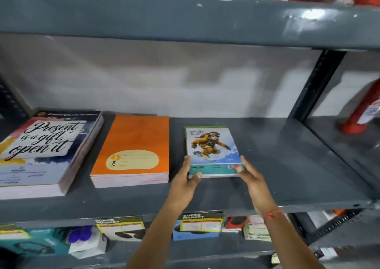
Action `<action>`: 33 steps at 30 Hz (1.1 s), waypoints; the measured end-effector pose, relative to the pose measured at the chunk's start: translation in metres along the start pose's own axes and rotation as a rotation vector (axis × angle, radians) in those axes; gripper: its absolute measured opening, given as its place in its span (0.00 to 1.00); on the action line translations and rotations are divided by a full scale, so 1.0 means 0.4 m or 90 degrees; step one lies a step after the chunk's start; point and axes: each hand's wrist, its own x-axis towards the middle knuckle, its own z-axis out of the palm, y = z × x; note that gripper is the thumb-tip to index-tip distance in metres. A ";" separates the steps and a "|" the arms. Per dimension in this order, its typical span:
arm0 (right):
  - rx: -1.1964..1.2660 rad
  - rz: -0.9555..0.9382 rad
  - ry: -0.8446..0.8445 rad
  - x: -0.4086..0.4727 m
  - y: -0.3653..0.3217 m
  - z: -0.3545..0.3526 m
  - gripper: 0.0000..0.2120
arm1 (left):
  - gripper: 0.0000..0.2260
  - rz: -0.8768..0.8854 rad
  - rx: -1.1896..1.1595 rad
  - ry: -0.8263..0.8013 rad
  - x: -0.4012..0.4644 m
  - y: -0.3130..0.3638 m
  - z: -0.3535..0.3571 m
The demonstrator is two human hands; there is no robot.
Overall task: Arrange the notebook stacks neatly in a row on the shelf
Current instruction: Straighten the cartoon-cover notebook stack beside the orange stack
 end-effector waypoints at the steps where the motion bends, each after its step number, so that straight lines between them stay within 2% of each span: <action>1: 0.008 -0.001 -0.022 0.002 0.002 -0.006 0.27 | 0.28 -0.002 -0.005 0.007 0.002 -0.002 -0.001; 5: -0.007 -0.026 -0.099 0.008 0.015 -0.039 0.29 | 0.26 -0.011 -0.075 0.009 0.002 -0.011 -0.007; 9: -0.013 -0.041 -0.125 0.017 0.020 -0.052 0.29 | 0.26 -0.010 -0.098 0.028 -0.001 -0.021 -0.001; 19: 0.046 -0.053 -0.032 0.040 0.040 -0.028 0.28 | 0.18 -0.009 -0.176 0.214 0.011 -0.018 0.026; 33: 0.055 -0.043 0.043 0.038 0.026 -0.012 0.24 | 0.15 -0.032 -0.181 0.305 0.020 -0.006 0.038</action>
